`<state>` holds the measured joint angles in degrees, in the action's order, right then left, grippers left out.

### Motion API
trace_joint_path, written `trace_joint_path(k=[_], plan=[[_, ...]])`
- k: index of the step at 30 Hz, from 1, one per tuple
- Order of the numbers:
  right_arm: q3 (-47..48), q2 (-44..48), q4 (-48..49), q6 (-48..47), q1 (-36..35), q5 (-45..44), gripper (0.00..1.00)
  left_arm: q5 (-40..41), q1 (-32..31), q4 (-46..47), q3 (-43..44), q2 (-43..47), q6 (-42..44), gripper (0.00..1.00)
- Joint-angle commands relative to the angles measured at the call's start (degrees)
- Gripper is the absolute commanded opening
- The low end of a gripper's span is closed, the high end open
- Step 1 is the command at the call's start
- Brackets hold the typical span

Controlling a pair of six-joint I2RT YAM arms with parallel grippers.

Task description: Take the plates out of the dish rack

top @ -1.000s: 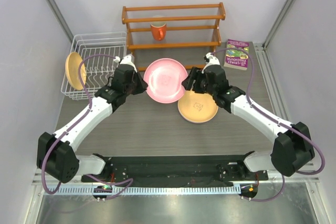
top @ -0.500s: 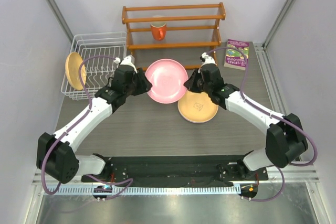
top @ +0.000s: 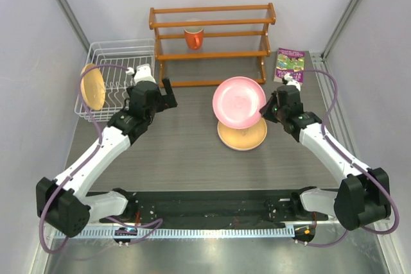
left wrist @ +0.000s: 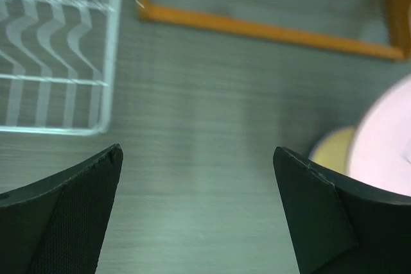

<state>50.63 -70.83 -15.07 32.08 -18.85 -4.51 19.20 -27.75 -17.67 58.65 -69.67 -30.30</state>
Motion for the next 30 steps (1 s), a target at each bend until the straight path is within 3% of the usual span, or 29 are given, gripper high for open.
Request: trace_joint_path(k=[1, 6, 10, 25, 29, 30], plan=[[-2.29, 2.71, -3.82, 0.97, 3.47, 2.84, 0.01, 19.27, -0.03, 2.20, -0.82, 5.68, 8.32, 0.99], [-2.82, 1.57, -6.55, 1.41, 4.35, 5.72, 0.01, 35.77, 0.15, 10.27, -3.02, 8.06, 23.31, 1.00], [-4.14, 0.26, -6.55, 2.03, 4.61, 6.27, 0.01, 40.82, 1.90, 16.43, -4.60, 8.06, 31.35, 1.00], [-5.10, -5.11, -6.64, 1.23, 5.05, 4.78, 0.01, 37.84, 17.99, 19.51, -4.43, 4.99, 27.76, 1.00], [-5.02, -5.72, -6.73, 0.97, 5.14, 2.50, 0.17, 37.13, 19.83, 18.99, -2.67, 1.74, 27.14, 0.99], [-4.84, -5.90, -6.81, 0.97, 5.14, 1.97, 0.29, 37.40, 20.01, 18.47, -2.06, 0.95, 26.88, 1.00]])
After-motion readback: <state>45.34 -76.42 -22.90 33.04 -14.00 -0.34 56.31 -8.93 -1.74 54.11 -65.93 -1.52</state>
